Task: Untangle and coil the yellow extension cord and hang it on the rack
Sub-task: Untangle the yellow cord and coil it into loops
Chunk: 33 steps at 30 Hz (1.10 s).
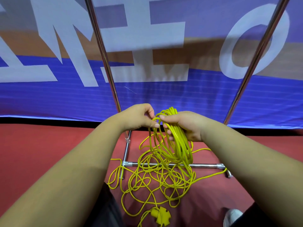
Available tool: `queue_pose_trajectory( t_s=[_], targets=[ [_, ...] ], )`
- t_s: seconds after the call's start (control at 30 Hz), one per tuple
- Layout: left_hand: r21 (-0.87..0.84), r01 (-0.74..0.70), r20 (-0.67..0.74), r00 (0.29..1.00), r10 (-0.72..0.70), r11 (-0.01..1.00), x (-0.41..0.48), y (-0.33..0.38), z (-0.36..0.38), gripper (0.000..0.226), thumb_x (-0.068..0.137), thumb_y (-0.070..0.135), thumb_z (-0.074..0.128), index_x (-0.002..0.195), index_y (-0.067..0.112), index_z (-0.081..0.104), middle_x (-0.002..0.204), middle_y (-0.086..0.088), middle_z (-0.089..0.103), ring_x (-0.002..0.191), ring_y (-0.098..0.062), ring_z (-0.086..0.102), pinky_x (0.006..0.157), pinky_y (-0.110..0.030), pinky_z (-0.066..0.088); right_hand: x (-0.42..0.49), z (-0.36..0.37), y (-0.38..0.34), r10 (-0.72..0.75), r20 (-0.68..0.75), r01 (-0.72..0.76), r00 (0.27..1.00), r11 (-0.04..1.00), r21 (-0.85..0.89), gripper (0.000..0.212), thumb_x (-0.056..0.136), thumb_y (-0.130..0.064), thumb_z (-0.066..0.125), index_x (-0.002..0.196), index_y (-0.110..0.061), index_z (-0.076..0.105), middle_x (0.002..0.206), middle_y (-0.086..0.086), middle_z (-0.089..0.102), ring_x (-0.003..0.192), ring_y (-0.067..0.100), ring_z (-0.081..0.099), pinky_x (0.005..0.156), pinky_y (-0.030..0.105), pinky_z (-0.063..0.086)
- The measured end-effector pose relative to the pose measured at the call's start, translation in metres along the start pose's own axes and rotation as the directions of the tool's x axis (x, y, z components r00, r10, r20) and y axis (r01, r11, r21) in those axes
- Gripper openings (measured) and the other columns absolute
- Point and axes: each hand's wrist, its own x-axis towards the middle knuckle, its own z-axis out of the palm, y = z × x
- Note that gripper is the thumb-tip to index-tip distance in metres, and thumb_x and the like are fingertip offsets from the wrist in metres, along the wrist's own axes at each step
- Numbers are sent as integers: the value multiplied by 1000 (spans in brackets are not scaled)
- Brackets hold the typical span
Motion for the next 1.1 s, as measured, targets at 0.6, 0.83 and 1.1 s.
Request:
queue_pose_trajectory(
  t_s=[0.6, 0.83, 1.1],
  targets=[
    [246, 86, 273, 950, -154, 965, 22, -3, 48, 19, 109, 22, 51, 108, 23, 70, 96, 3, 77, 88, -13, 71, 80, -27, 50, -28, -33, -31, -88, -69, 86, 994, 996, -35, 29, 101, -29, 63, 76, -13, 62, 63, -1, 58, 53, 14, 52, 51, 29, 47],
    [408, -132, -122, 973, 197, 903, 22, 10, 20, 25, 107, 25, 55, 124, 34, 71, 92, -1, 63, 87, -21, 59, 80, -36, 48, -31, -37, -26, -79, -50, 80, 996, 996, 27, 27, 100, -42, 67, 89, -17, 66, 69, -3, 59, 54, 14, 52, 54, 29, 48],
    [188, -260, -281, 910, 306, 947, 15, 30, 20, 32, 101, 27, 65, 132, 31, 59, 87, 8, 56, 78, -7, 53, 75, -28, 46, -24, -34, -21, -89, -60, 90, 994, 995, 28, 26, 95, -33, 76, 78, -19, 61, 67, -3, 48, 50, 13, 46, 52, 29, 44]
  ],
)
